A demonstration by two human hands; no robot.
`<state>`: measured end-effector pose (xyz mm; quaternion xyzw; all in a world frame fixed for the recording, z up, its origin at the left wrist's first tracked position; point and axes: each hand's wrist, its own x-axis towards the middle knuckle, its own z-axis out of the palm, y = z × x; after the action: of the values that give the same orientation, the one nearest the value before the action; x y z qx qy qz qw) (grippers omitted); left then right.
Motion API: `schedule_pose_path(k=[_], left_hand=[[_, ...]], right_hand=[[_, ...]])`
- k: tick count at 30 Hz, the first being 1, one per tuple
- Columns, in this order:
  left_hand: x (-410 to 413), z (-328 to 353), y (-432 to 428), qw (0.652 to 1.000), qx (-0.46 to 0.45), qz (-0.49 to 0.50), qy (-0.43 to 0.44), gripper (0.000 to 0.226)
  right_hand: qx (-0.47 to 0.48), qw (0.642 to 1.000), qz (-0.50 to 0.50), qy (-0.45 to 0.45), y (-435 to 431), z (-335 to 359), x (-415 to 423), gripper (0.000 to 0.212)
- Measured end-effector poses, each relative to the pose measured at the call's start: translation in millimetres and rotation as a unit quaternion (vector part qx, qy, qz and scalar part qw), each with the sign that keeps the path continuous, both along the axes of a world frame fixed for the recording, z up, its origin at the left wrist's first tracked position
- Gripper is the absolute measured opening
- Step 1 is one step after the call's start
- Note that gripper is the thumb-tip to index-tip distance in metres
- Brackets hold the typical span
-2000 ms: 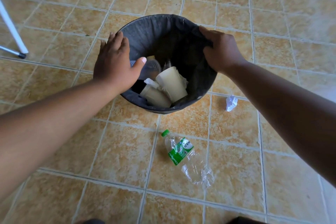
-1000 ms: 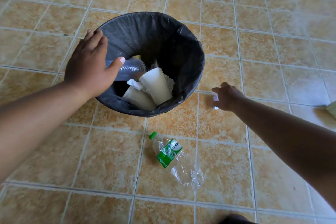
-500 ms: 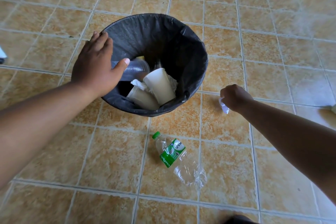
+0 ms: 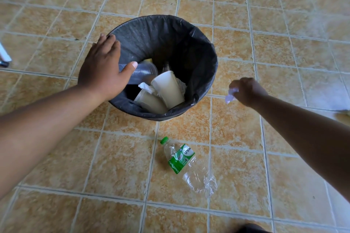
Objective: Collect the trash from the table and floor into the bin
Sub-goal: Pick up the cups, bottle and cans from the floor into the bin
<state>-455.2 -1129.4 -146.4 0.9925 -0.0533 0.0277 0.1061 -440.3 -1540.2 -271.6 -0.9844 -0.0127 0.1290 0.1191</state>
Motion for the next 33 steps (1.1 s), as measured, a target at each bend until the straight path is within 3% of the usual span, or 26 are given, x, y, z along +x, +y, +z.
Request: schedule_pose_path(k=[4, 7, 9, 13, 17, 26, 33], left_hand=[[-0.3, -0.5, -0.2, 1.000, 0.001, -0.003, -0.003, 0.073], [-0.4, -0.8, 0.1, 1.000, -0.001, 0.001, 0.000, 0.074], [-0.1, -0.9, 0.2, 1.000, -0.001, 0.001, 0.000, 0.074], [-0.2, -1.2, 0.0, 1.000, 0.003, -0.001, -0.003, 0.074], [0.0, -2.4, 1.4, 1.000, 0.006, -0.008, -0.008, 0.074], [-0.2, -2.9, 1.4, 1.000, 0.003, -0.015, -0.021, 0.074], [-1.9, -2.1, 1.7, 1.000, 0.005, -0.017, -0.019, 0.073]], right_hand=[[0.107, 0.976, -0.037, -0.187, 22.0, 58.4, 25.6, 0.013], [0.199, 0.917, -0.053, -0.342, 48.9, 108.2, 40.0, 0.018], [0.266, 0.882, -0.033, -0.388, 69.7, 130.2, 41.4, 0.022], [0.330, 0.856, 0.079, -0.390, 117.8, 148.8, 23.5, 0.021], [0.193, 0.891, 0.215, -0.351, 141.7, 131.3, 14.2, 0.024], [0.135, 0.916, 0.227, -0.303, 143.2, 118.4, 16.1, 0.034], [0.165, 0.897, 0.229, -0.339, 147.2, 127.6, 6.8, 0.024]])
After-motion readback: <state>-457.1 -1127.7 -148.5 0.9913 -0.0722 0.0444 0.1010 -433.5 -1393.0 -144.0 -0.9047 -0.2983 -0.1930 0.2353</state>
